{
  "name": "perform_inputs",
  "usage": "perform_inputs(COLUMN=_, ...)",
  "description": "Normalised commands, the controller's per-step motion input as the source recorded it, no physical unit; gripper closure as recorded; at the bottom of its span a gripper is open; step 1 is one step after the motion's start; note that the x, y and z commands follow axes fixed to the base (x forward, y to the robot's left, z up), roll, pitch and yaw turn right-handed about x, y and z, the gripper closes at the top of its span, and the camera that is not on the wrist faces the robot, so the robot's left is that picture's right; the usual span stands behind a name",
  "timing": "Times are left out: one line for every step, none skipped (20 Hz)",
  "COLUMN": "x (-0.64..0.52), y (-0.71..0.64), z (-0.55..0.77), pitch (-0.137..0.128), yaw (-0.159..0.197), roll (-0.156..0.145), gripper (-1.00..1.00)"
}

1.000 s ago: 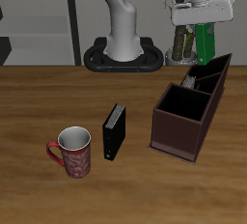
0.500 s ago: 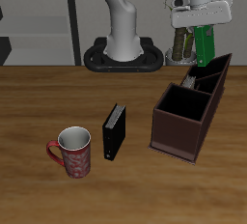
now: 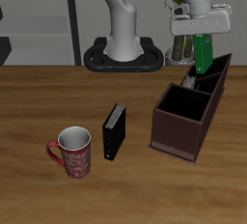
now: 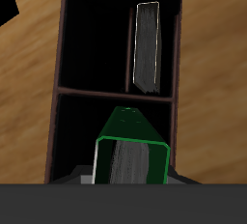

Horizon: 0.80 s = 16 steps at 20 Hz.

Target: Place the yellow book into the left desk caddy's front compartment and place the green book into the left desk caddy's left compartment and place the black book into the left desk caddy's back compartment

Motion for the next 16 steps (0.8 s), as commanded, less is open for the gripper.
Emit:
perform_inputs(x=-0.04, y=0.09, z=-0.25, pitch=0.057, yaw=0.004, roll=0.038, gripper=1.00)
perform_inputs(x=-0.04, y=0.16, z=-0.23, pitch=0.061, yaw=0.002, roll=0.039, gripper=1.00)
perform_inputs(x=-0.01, y=0.13, z=-0.28, pitch=0.052, yaw=0.009, roll=0.034, gripper=1.00)
perform_inputs(x=-0.04, y=0.06, z=-0.21, pitch=0.030, yaw=0.001, roll=-0.003, gripper=1.00)
perform_inputs(x=0.00, y=0.05, z=-0.23, pitch=0.032, yaw=0.000, roll=0.025, gripper=1.00)
perform_inputs(x=0.00, y=0.02, z=-0.25, pitch=0.047, yaw=-0.016, roll=-0.004, gripper=1.00)
perform_inputs(x=0.04, y=0.09, z=-0.25, pitch=0.030, yaw=0.036, roll=0.050, gripper=1.00)
perform_inputs(x=0.07, y=-0.02, z=-0.27, pitch=0.068, yaw=-0.042, roll=-0.024, gripper=1.00)
perform_inputs(x=0.02, y=0.04, z=-0.17, pitch=0.025, yaw=0.012, roll=0.025, gripper=1.00)
perform_inputs(x=0.05, y=0.02, z=-0.25, pitch=0.031, yaw=0.021, roll=0.009, gripper=1.00)
perform_inputs(x=0.06, y=0.03, z=-0.25, pitch=0.041, yaw=0.001, roll=-0.011, gripper=1.00)
perform_inputs(x=0.09, y=0.09, z=-0.24, pitch=0.068, yaw=-0.009, roll=0.031, gripper=1.00)
perform_inputs(x=0.05, y=0.07, z=-0.24, pitch=0.047, yaw=-0.002, roll=0.011, gripper=1.00)
perform_inputs(x=0.05, y=0.13, z=-0.18, pitch=0.008, yaw=0.038, roll=0.021, gripper=1.00)
perform_inputs(x=0.06, y=0.09, z=-0.23, pitch=0.049, yaw=0.010, roll=0.010, gripper=1.00)
perform_inputs(x=0.09, y=0.08, z=-0.21, pitch=0.057, yaw=-0.011, roll=0.034, gripper=1.00)
